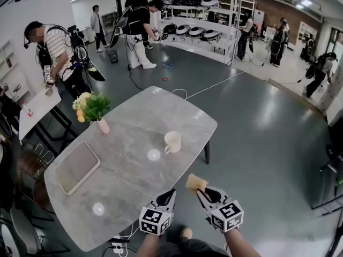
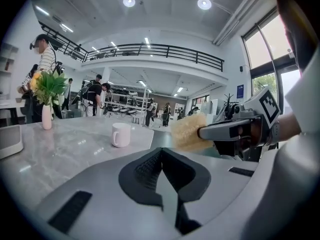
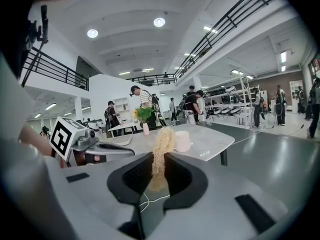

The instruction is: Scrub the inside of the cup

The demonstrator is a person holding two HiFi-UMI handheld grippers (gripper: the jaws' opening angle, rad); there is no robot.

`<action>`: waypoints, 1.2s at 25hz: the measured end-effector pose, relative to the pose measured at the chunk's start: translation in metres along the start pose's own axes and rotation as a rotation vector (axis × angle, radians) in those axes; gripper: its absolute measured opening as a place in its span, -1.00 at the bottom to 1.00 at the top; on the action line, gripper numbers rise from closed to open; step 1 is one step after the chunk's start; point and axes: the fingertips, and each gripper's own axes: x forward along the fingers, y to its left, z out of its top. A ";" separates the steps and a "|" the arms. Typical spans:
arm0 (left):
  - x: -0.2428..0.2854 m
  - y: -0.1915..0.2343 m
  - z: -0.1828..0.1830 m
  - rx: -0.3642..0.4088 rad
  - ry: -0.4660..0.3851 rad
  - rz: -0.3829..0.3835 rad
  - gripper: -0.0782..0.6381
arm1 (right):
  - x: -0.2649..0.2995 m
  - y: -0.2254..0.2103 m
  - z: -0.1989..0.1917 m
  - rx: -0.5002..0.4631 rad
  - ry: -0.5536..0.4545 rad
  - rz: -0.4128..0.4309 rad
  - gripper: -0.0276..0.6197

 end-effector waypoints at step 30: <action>0.063 0.049 0.005 0.003 0.091 -0.039 -0.74 | 0.073 -0.033 0.004 0.066 0.040 0.050 -0.73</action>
